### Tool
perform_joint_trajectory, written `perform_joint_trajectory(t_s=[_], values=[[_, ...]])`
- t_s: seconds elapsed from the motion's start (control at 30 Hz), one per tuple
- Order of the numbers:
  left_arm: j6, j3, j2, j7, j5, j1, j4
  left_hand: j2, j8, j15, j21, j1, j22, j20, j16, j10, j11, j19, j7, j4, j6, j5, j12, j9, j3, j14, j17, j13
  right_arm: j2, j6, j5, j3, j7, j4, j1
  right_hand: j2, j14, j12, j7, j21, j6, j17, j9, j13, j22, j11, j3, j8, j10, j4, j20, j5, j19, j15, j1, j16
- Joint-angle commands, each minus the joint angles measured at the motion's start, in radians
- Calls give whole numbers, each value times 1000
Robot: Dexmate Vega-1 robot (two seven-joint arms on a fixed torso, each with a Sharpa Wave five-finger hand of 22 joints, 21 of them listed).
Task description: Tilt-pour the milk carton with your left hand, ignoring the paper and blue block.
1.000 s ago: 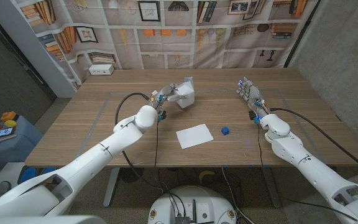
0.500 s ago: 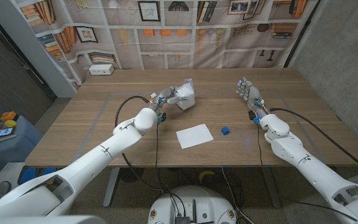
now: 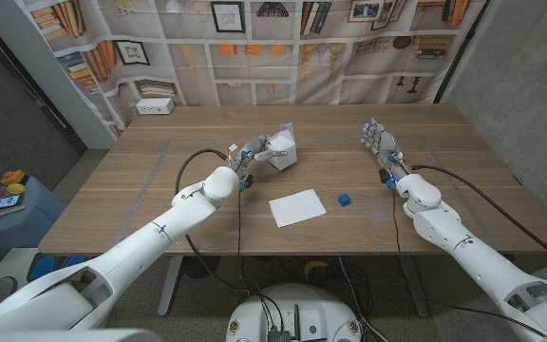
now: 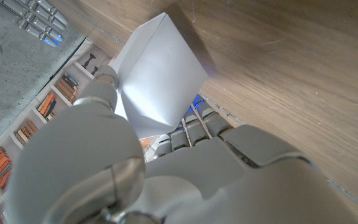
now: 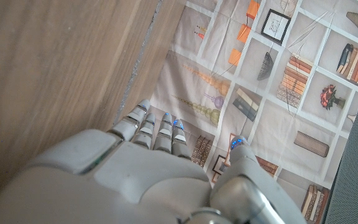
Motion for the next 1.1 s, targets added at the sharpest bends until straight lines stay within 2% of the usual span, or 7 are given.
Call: perform_joint_trajectory(t_s=[0.03,0.47,1.1], values=[[-6,5,3,-23,-20,-14,23,-9,-5,3,-6,-6,3,4,-8,-8,0,-8,1,-2,-5,6,-6,0,-5,-10,1,-1,9,10,3,-2,7,17,9,15,4,8,1,2,9,4,2,2,2,0,6,2,6,-2,1,-4,4,1,-12,4],[-10,8,10,-58,-42,-27,46,-17,-27,14,-6,-18,2,-3,-20,-44,6,-11,-7,1,-19,5,-22,-6,-11,-53,-4,-21,15,13,1,-3,2,24,13,15,5,9,1,2,11,4,2,2,2,0,7,3,7,-2,1,-4,3,2,-13,4],[20,-5,49,-76,-65,-13,16,-21,-60,28,-7,-29,1,-1,-21,-77,23,-17,-4,3,-44,4,-31,-13,-15,-77,-7,-45,38,20,-2,-12,-5,47,22,15,6,8,0,3,11,5,2,2,2,0,9,3,7,-2,1,-4,4,1,-14,5]])
